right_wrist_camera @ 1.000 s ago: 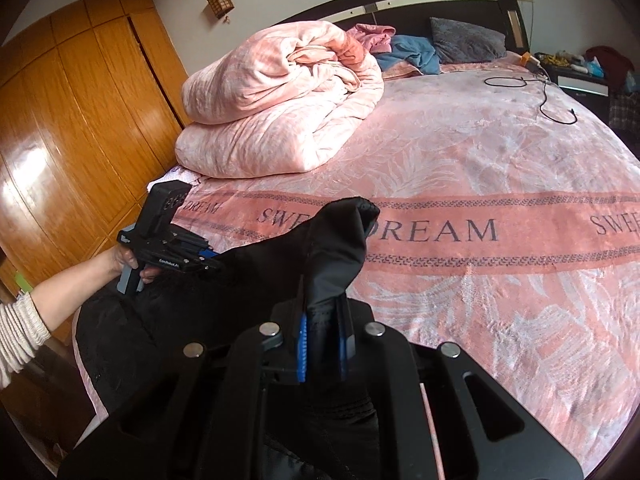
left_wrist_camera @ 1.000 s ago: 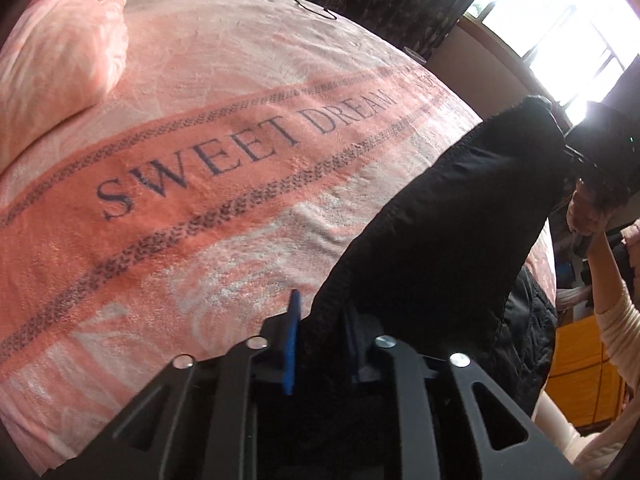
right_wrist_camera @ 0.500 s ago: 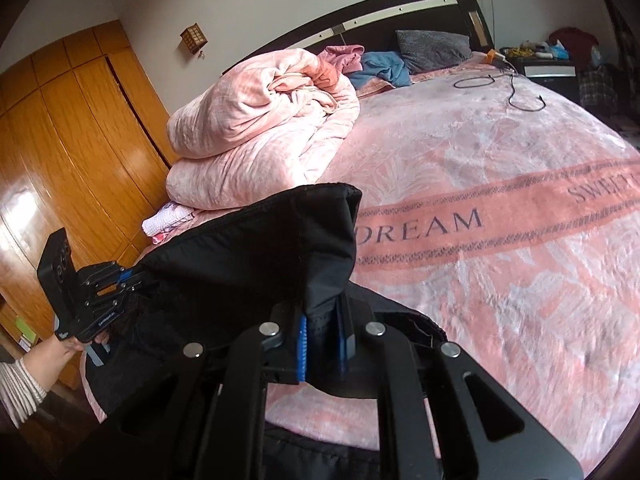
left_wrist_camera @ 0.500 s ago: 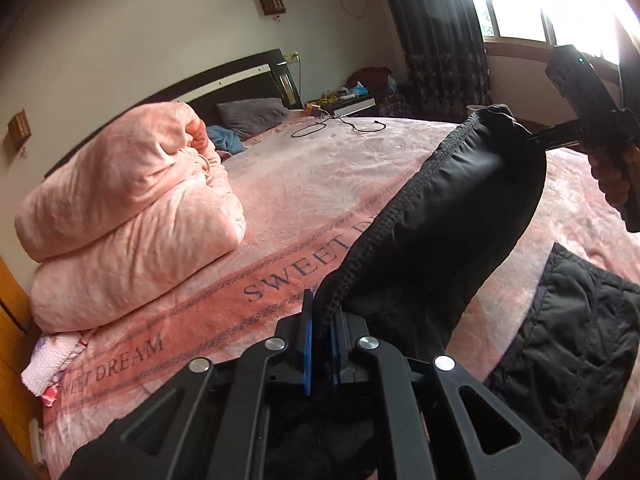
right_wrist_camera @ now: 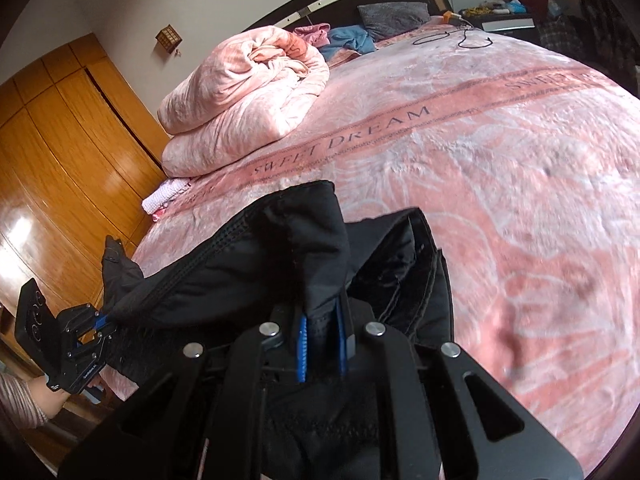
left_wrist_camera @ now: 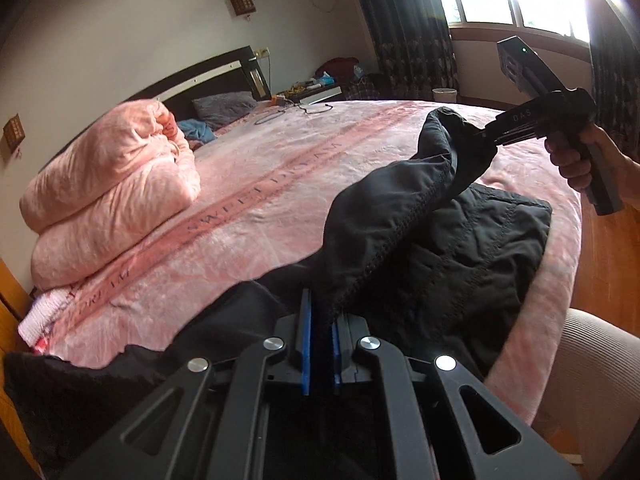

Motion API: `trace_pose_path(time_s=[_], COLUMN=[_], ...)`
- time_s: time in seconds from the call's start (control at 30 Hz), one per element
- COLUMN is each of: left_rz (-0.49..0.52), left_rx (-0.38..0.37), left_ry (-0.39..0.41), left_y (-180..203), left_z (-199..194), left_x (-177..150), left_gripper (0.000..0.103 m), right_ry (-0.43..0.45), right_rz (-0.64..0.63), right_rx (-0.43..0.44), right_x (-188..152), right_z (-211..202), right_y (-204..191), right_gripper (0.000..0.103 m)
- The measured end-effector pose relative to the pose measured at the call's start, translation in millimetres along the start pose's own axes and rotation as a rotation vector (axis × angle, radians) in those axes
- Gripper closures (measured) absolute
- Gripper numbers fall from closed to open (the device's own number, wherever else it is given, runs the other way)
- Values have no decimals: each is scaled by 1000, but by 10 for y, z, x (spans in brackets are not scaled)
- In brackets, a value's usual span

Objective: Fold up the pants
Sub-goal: 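Grasp the black pants' leg hems with both tools and fold toward the waistband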

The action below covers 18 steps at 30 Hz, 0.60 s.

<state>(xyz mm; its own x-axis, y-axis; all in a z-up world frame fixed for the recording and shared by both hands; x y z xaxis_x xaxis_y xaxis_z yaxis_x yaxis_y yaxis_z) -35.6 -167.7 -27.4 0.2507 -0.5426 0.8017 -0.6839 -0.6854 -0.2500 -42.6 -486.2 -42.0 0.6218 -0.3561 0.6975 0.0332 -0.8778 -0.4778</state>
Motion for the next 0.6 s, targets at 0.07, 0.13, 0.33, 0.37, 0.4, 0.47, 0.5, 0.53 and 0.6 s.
trace_pose_path(time_s=[0.07,0.13,0.33,0.37,0.4,0.47,0.5,0.53,0.6], left_rz=[-39,-90,-305,-334,-353,-396,-415,-427,-451], left_rx=[9,12,10,11,12,12,14,13,4], left_ry=[-17,-20,-65,-64,-61,-58,-56,-54,-59], left_y=[99,152,112,127,131,154,178,198,256], left_z=[-21,-39,22,13,2,-21,-34,-43,-45], left_x=[-132,-230,-468,-501,-517,-541,-554,-558,-583], left_gripper=[95,94,93,92,92,92,92,92,92], right_ry=[-9,-19,-104,-109,-113,-113,-114,-114,-117], right_rz=[12,13,-63,-62,-59,-41,-34,-32,-23], right_rx=[-7,-22,-131,-135,-138,-140,-143,-149,-164], right_x=[-126,-219,-544,-569,-598,-628,-641,-645,-651], right_z=[-32,-51,-34,-42,-57,-84,-89,-93,-87], right_y=[10,19,-31,-25,-16,8,20,31,53], right_gripper=[93,93,88,88,88,88,88,88,88])
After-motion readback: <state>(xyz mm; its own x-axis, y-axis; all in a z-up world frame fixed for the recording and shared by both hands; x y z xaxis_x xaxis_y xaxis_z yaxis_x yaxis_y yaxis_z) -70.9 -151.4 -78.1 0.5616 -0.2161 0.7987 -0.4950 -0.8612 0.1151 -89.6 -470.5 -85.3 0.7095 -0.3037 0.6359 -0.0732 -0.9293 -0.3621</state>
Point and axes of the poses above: each gripper's, at about its wrist camera, not at the fingertips, and z roughly the way its jaws point, y to its right, x to its top, the point moved 2 cm from there along z, roughly the way its jaws point, and after that the axes turned 7 degrees about y, right-handed, at the moved point
